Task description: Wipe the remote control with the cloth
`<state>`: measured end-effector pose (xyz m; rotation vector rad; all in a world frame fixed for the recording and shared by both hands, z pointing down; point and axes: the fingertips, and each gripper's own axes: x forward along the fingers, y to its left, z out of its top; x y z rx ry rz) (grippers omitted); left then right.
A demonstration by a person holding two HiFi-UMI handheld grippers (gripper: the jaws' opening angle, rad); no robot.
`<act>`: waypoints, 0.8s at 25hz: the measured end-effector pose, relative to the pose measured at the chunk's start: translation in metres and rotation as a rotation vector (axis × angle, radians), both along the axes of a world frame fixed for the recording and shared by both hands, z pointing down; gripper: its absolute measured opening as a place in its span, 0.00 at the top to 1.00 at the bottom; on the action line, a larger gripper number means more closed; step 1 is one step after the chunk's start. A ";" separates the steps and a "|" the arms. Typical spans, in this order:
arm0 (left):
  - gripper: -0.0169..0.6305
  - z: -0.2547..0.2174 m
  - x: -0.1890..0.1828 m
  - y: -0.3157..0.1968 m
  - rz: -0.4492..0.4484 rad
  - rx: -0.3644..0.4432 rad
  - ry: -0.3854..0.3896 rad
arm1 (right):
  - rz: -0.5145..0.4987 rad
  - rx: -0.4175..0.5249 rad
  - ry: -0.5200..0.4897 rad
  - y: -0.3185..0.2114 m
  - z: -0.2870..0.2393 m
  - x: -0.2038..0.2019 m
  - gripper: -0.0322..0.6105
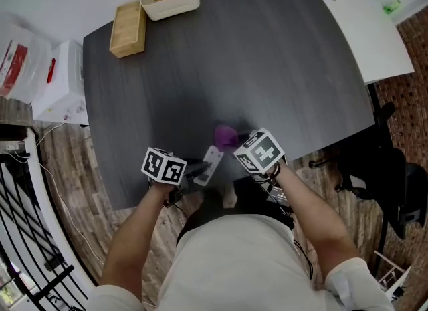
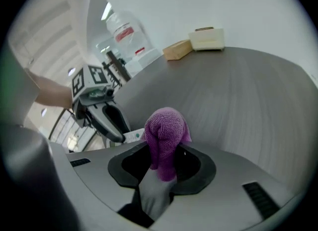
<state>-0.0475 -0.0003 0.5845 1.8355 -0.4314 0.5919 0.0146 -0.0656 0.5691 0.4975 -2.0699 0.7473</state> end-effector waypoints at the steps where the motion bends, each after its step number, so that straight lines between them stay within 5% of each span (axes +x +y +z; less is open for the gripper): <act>1: 0.86 0.001 -0.001 -0.001 0.007 0.016 -0.015 | -0.071 0.023 0.043 0.000 0.004 -0.003 0.76; 4: 0.86 0.002 0.000 -0.002 0.037 0.043 -0.049 | -0.262 0.050 0.129 0.005 0.018 -0.012 0.76; 7: 0.86 0.003 0.001 -0.003 0.041 0.045 -0.059 | -0.322 0.040 0.172 0.005 0.018 -0.013 0.76; 20: 0.86 0.005 -0.002 -0.012 -0.196 -0.052 0.006 | -0.145 -0.060 0.120 0.023 0.027 0.003 0.76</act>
